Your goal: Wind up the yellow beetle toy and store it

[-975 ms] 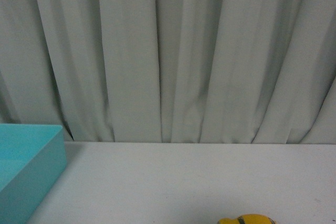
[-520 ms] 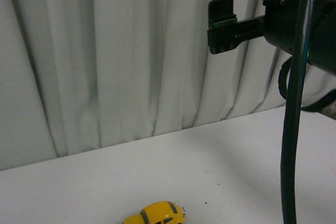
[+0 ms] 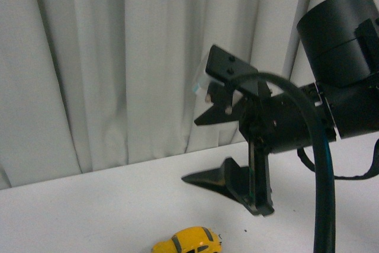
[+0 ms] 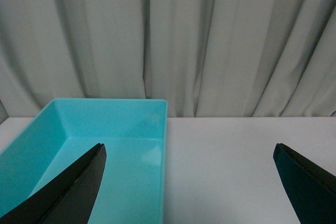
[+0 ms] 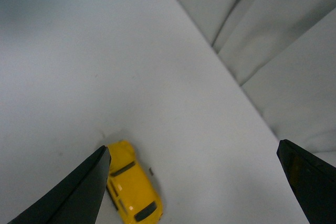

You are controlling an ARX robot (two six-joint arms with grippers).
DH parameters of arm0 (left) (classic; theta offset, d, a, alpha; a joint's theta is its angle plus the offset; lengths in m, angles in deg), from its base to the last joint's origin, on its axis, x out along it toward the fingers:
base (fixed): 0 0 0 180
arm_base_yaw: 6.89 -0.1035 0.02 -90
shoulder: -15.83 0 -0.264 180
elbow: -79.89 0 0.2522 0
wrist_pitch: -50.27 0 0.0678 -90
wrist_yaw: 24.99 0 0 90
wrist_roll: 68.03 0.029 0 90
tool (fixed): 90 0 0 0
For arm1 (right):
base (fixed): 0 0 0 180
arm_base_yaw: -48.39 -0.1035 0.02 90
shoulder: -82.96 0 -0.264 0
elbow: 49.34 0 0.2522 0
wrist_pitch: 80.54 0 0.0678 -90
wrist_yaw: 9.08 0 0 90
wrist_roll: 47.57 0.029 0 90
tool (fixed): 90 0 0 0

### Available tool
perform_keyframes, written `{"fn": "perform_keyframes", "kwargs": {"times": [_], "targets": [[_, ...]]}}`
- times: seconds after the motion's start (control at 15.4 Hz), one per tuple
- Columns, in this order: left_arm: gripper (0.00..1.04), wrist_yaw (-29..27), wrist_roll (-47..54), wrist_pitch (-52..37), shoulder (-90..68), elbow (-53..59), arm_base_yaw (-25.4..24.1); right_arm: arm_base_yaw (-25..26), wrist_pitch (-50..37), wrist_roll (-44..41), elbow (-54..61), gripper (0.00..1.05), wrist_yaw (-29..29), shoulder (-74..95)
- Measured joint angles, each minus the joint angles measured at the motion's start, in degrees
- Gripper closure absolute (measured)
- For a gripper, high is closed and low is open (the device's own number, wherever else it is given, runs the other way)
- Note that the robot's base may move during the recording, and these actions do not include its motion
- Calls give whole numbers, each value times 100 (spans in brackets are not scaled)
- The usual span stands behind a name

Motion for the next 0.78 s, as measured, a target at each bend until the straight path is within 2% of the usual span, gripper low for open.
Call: {"fn": "perform_keyframes", "kwargs": {"times": [0.26, 0.39, 0.58, 0.78], "targets": [[7, 0, 0, 0, 0, 0, 0, 24, 1690, -1589, -264, 7, -177, 343], [7, 0, 0, 2, 0, 0, 0, 127, 2212, -2194, -420, 7, -157, 605], [7, -2, 0, 0, 0, 0, 0, 225, 2938, -3167, -767, 7, -46, 1025], [7, -2, 0, 0, 0, 0, 0, 264, 3016, -3685, -1154, 7, -68, 1453]]}}
